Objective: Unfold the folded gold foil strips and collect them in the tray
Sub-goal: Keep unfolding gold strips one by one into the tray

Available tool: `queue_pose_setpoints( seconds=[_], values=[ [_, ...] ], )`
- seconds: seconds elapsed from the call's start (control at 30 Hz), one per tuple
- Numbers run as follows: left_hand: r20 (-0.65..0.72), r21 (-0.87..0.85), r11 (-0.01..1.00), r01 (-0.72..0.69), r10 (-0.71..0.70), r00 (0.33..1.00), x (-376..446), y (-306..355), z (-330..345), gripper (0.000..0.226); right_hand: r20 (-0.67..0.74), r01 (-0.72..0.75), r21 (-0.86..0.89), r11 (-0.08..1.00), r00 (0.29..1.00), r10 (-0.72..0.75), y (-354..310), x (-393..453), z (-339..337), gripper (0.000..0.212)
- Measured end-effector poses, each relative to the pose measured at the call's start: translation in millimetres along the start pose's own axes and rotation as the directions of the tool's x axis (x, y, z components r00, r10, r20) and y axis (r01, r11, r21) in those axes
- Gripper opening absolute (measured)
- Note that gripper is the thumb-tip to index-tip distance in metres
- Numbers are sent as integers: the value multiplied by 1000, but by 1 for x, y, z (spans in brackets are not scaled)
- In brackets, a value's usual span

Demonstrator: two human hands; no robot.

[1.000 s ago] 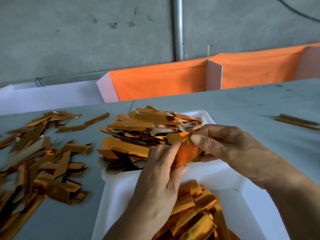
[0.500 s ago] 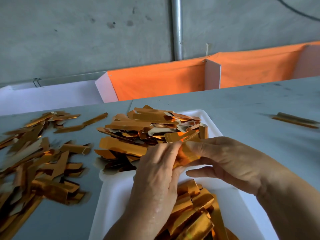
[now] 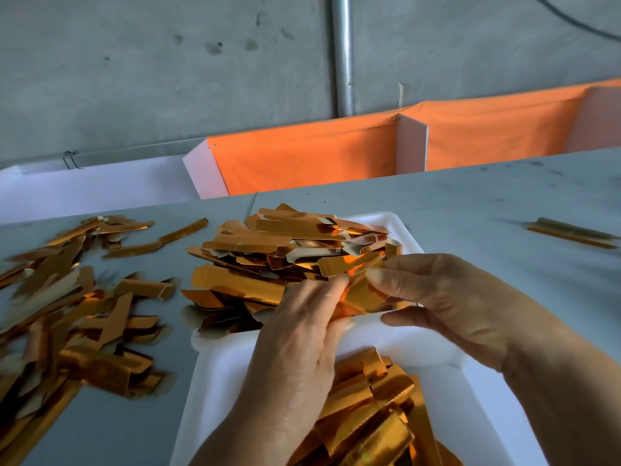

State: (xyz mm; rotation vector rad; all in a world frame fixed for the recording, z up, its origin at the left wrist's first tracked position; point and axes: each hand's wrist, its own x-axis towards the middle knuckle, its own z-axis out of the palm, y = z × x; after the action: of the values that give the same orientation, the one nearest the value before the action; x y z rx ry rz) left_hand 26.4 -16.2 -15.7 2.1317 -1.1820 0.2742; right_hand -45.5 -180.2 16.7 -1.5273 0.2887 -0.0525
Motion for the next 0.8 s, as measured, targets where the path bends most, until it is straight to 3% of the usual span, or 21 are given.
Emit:
queue_pose_setpoints(
  seconds=[0.1, 0.2, 0.37, 0.6, 0.8],
  values=[
    [106, -63, 997, 46, -39, 994, 1, 1, 1, 50, -79, 29, -120, 992, 996, -39, 3, 2, -4, 32],
    [179, -299, 944, 139, -88, 980, 1, 1, -8, 44, -100, 98, -82, 992, 989, -106, 3, 2, -6, 45],
    [287, -565, 790, 238, -82, 954, 0, 6, -17, 36, -4, 107, 91, 990, 994, -107, 0, -1, -13, 22],
    [362, -627, 714, 311, -86, 928, -1, 11, -20, 40, 136, 67, 72, 995, 988, -76, -3, -3, -16, 6],
    [338, -585, 738, 335, -154, 928, -7, 6, -13, 38, 195, 63, 42, 997, 978, -70, -5, -5, -14, 12]
  ],
)
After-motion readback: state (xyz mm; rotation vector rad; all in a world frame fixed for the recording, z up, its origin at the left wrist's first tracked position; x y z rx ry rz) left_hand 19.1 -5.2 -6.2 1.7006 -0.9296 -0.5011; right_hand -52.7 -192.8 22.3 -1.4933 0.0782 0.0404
